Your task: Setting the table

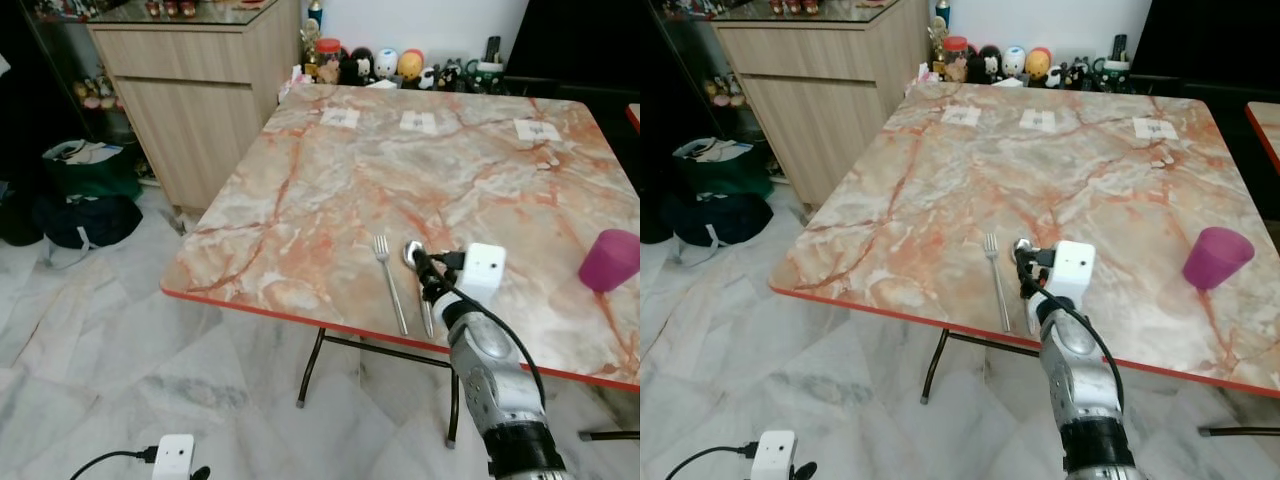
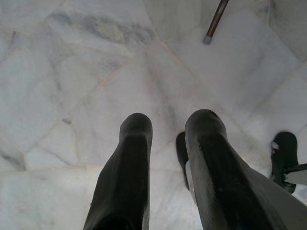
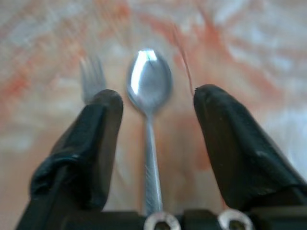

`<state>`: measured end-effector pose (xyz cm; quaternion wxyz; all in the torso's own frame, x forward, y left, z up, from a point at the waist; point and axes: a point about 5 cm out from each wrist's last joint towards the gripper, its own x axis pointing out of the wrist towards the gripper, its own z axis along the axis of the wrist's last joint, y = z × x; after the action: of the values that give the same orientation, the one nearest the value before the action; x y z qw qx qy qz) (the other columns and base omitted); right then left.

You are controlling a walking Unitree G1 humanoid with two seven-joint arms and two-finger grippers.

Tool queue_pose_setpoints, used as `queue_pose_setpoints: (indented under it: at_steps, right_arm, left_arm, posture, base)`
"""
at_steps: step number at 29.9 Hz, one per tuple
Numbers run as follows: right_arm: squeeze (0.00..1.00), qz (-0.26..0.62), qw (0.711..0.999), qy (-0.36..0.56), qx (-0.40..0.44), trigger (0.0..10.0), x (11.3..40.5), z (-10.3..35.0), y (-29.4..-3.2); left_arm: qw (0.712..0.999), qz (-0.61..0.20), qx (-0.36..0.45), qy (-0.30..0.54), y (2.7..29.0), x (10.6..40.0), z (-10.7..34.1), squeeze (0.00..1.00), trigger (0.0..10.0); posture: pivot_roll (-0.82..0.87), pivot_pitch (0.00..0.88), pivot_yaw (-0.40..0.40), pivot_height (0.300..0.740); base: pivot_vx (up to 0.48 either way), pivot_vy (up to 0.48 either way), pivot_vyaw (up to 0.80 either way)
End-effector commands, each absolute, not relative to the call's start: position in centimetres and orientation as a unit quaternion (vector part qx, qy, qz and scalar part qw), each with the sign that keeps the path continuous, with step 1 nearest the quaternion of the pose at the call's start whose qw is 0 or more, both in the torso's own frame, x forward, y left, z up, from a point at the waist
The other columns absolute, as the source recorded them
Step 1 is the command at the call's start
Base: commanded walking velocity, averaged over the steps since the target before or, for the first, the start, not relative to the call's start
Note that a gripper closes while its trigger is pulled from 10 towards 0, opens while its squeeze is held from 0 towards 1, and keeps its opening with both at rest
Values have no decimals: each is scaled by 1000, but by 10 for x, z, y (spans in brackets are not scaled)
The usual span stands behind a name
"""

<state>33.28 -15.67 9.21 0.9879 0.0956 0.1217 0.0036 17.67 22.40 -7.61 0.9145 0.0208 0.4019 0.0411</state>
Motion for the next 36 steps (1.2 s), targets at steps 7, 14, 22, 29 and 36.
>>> queue_pose_setpoints:
  at_steps: [7,14,22,29,36]
  right_arm:
    - [0,25,981,160,102,10000,343,85,-148]
    - [0,44,983,134,119,10000,354,100,-140]
    - [0,52,982,140,115,10000,354,99,-138]
    - [0,43,982,153,99,10000,352,94,-143]
    - [0,41,979,175,95,10000,350,86,-144]
  left_arm:
    - [908,47,18,415,225,170,-80,0,10000]
    - [907,51,19,418,228,168,-80,0,10000]
    - [907,51,18,419,230,168,-80,0,10000]
    - [907,51,18,419,231,168,-79,0,10000]
    - [906,49,17,419,230,166,-80,0,10000]
  posture:
    - [-35,109,29,740]
    - [-30,111,29,740]
    - [-30,110,26,740]
    - [-35,107,27,740]
    - [-31,100,27,740]
  base:
    - [0,0,0]
    - [0,0,0]
    - [0,0,0]
    - [0,0,0]
    - [0,0,0]
